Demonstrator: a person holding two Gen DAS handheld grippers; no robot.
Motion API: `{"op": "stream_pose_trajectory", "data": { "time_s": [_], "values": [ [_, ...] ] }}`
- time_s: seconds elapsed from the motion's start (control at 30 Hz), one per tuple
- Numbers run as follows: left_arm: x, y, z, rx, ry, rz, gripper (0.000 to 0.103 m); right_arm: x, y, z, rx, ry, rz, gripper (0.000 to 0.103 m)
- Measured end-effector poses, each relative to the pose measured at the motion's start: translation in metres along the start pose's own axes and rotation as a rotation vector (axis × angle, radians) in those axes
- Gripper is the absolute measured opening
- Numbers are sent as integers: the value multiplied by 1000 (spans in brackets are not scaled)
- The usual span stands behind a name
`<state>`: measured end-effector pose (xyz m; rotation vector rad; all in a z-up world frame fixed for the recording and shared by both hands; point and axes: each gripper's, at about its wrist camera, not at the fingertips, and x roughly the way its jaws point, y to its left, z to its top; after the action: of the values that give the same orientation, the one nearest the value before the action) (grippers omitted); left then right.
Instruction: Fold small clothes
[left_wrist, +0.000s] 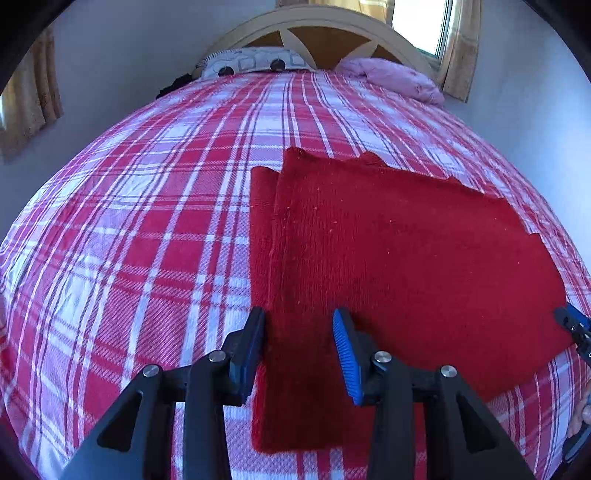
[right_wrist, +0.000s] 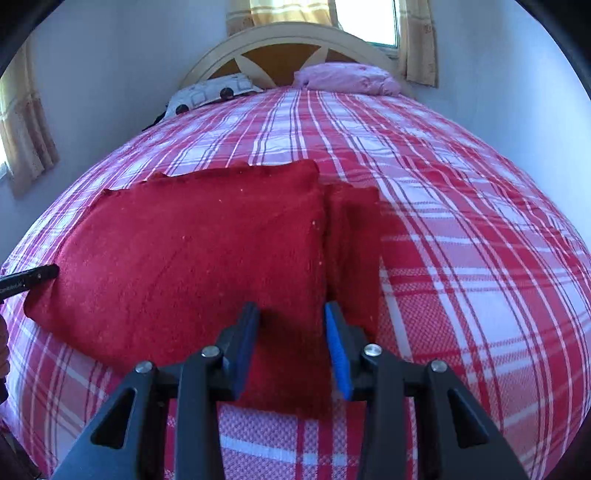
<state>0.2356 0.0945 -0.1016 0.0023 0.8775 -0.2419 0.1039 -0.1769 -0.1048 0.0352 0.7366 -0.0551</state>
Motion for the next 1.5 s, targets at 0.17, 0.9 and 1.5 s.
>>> {"op": "stream_pose_trajectory", "data": {
  "time_s": [0.17,0.9,1.5],
  "values": [
    [3,18,-13,-81,16,12,60,-4,-1,-18,-10,16,9,42],
    [-15,22,-41,-461,-7,-256,18,-15,-24,-19,141,-34,74,42],
    [-55,-3,-38,-400,-206,-209,18,30,184,128,-93,180,569,86]
  ]
}}
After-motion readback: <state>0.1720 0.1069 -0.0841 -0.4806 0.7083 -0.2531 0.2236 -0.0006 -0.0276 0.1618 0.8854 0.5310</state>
